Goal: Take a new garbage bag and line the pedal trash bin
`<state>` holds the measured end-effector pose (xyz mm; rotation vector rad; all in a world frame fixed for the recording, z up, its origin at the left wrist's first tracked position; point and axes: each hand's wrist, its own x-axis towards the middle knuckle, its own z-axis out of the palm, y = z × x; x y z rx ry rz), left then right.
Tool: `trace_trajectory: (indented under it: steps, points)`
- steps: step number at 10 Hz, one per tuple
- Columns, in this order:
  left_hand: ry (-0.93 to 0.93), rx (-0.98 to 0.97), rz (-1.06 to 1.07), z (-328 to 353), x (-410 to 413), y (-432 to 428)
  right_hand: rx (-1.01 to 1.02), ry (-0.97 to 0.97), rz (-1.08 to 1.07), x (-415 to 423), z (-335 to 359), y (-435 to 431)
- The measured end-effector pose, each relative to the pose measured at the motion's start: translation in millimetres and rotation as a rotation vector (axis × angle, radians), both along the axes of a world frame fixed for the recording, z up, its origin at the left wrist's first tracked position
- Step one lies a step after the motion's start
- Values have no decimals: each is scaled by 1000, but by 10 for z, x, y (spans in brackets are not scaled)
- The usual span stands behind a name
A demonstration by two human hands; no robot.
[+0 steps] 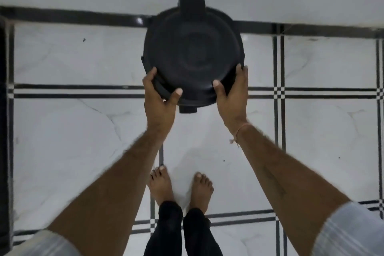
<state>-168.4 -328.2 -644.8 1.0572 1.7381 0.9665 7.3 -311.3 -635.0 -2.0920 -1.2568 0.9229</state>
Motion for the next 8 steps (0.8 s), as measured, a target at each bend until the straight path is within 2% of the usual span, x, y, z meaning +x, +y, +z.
trace_trajectory:
  steps: [1, 3, 5, 6, 7, 8]
  points:
    - [-51, -47, 87, -4, 24, -24, 27, 119, -114, 28, 29, 34]
    - [29, -131, 102, 181, -12, -153, 1, 150, -111, -45, 130, -147]
    - [23, -130, 73, 104, -76, -151, -11, 142, -116, -32, 56, -168]
    - [35, -144, 65, 161, -54, -181, -43, 130, -83, 2, 142, -182]
    - [106, -200, 23, 275, -77, -190, -42, 37, 39, 113, 302, -232]
    - [189, -165, 6, 683, -150, -193, 35, -13, 105, 190, 734, -281]
